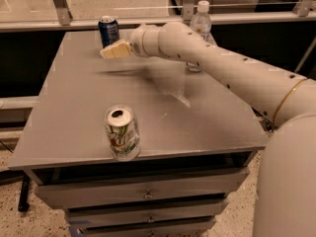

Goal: Move pepsi can near 7up can

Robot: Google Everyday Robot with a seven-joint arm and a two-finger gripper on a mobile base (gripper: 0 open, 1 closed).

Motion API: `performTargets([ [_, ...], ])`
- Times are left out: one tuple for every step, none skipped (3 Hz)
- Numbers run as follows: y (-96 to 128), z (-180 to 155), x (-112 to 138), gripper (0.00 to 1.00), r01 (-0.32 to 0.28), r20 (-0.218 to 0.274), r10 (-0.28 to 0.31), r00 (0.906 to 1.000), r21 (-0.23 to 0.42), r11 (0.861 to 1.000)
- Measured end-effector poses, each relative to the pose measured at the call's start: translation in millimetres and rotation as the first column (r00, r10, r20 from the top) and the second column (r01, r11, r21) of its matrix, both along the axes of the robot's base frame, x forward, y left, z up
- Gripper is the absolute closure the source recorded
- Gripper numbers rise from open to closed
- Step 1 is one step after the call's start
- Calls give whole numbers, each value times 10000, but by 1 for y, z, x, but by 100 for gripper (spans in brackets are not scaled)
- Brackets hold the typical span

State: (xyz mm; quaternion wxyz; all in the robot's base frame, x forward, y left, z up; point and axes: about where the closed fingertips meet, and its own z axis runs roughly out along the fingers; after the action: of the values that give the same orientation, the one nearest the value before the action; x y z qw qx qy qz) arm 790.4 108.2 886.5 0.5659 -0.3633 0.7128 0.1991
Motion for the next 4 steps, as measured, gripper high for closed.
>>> performTargets([
  [14, 1, 30, 0, 52, 163, -55, 9999, 185, 9998],
  [30, -1, 46, 0, -50, 117, 46, 9999, 341, 9994],
  [43, -6, 52, 18, -203, -134, 211, 9997, 525, 9984],
  [47, -9, 46, 41, -294, -362, 318, 9988, 644, 9975],
])
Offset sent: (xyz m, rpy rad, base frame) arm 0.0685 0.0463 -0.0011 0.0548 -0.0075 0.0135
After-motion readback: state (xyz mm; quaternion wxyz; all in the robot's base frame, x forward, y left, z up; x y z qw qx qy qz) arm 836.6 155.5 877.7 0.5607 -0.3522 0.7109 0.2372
